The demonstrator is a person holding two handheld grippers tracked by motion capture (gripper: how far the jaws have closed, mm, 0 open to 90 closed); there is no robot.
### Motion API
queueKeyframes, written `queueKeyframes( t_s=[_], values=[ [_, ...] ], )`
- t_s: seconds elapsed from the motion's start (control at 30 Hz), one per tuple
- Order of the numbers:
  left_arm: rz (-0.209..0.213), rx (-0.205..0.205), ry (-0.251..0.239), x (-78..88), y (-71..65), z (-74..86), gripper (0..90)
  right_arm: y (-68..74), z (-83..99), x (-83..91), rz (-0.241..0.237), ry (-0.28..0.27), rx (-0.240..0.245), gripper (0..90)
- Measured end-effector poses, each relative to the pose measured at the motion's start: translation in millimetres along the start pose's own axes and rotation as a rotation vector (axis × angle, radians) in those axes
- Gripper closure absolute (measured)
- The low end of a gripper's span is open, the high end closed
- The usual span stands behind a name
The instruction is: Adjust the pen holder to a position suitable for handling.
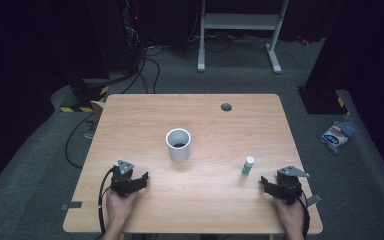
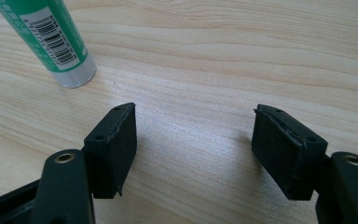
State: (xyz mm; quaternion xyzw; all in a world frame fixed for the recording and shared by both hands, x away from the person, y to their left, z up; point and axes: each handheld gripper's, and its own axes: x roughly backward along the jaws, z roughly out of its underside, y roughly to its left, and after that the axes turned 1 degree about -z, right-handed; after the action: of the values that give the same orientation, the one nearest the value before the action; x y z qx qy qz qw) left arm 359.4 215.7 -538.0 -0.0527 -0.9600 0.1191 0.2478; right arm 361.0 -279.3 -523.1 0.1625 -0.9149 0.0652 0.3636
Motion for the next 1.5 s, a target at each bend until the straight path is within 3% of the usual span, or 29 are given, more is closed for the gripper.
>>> queueKeyframes(
  t_s=[0.43, 0.47, 0.6, 0.63, 0.8, 1.0, 1.2, 1.23, 1.5],
  values=[
    [0.042, -0.004, 0.011, 3.7, -7.0, -5.0, 27.7, 0.1, 0.0, 0.2, 0.001, 0.001, -0.002, 31.0],
    [0.047, -0.012, 0.013, 4.0, -8.0, -6.5, 27.6, 0.0, 0.1, 0.1, 0.0, 0.0, 0.001, 30.7],
    [0.07, 0.02, -0.015, 2.9, -12.9, -13.5, 29.1, 0.0, 0.1, 0.1, 0.0, 0.0, 0.001, 30.7],
    [0.075, 0.002, -0.001, 3.9, -12.4, -14.7, 29.1, 0.4, 0.2, 0.3, 0.0, 0.003, -0.004, 30.7],
    [0.106, 0.004, -0.005, 4.9, -14.3, -21.4, 30.7, 0.4, 0.2, 0.3, 0.0, 0.003, -0.004, 30.7],
    [0.117, 0.062, 0.002, 4.6, -14.1, -33.4, 28.7, 0.0, 0.1, 0.2, 0.0, 0.0, 0.0, 30.7],
    [0.135, 0.087, -0.01, 2.7, -17.4, -43.0, 28.8, 0.1, 0.2, 0.3, 0.0, 0.003, 0.0, 30.6],
    [0.138, 0.057, 0.002, 3.5, -16.7, -44.9, 28.6, 0.3, 0.2, 0.5, 0.0, 0.005, -0.003, 30.6],
    [0.155, 0.057, -0.01, 0.2, -24.7, -59.5, 28.2, 0.3, 0.2, 0.4, 0.0, 0.003, -0.002, 30.6]
  ],
)
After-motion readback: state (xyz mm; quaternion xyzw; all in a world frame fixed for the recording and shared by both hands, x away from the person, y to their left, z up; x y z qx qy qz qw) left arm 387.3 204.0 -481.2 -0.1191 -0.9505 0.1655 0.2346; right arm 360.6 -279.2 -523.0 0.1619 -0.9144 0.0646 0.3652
